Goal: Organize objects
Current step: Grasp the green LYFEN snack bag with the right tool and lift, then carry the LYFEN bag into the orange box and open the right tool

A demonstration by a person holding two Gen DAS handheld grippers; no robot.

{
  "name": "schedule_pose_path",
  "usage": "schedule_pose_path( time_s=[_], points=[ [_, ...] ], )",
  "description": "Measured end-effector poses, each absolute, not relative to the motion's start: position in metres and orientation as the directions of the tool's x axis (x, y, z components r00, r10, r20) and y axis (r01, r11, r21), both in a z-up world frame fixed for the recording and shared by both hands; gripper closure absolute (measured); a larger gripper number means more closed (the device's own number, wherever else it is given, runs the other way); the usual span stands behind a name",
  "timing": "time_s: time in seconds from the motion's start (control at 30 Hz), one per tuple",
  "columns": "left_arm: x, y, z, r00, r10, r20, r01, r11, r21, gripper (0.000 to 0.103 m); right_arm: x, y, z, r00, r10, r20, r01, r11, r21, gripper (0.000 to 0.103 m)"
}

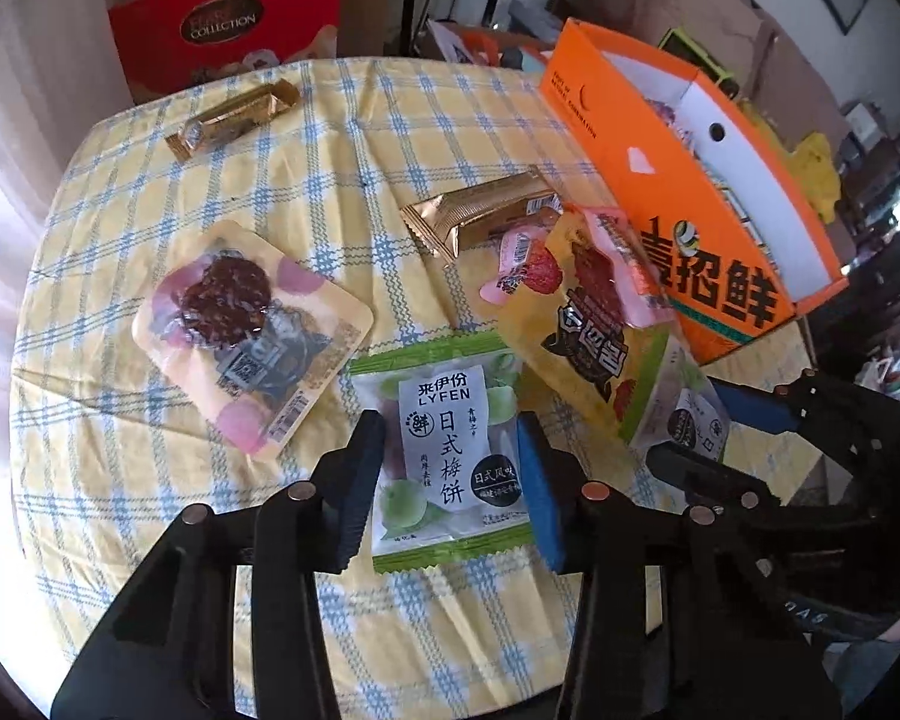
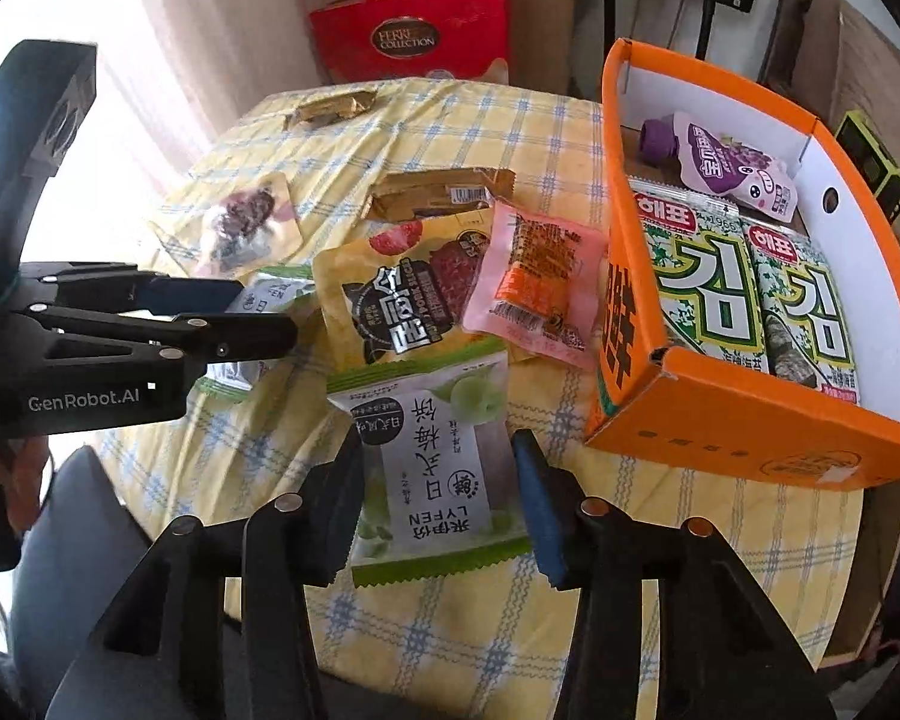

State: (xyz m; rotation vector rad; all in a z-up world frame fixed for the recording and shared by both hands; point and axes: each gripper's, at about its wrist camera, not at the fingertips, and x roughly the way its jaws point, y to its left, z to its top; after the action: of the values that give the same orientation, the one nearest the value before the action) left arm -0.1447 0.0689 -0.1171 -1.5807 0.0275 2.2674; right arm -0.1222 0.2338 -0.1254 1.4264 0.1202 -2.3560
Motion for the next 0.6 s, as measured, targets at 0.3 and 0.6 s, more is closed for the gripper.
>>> schedule_pose_path(
  time_s=[0.3,0.6],
  points=[
    [-0.129,0.064,-0.090,-0.356,0.323,-0.877,-0.318,-0.924,-0.211,0.063,-0.115,0.234,-0.094,-0.450,-0.299,-0.841,0.358,-0.924,0.137,0.055],
    [-0.122,0.067,-0.052,-0.461,0.308,-0.832,-0.313,-0.934,-0.173,0.063,-0.122,0.242,-0.067,-0.515,-0.285,-0.808,0.308,-0.942,0.136,0.055]
  ],
)
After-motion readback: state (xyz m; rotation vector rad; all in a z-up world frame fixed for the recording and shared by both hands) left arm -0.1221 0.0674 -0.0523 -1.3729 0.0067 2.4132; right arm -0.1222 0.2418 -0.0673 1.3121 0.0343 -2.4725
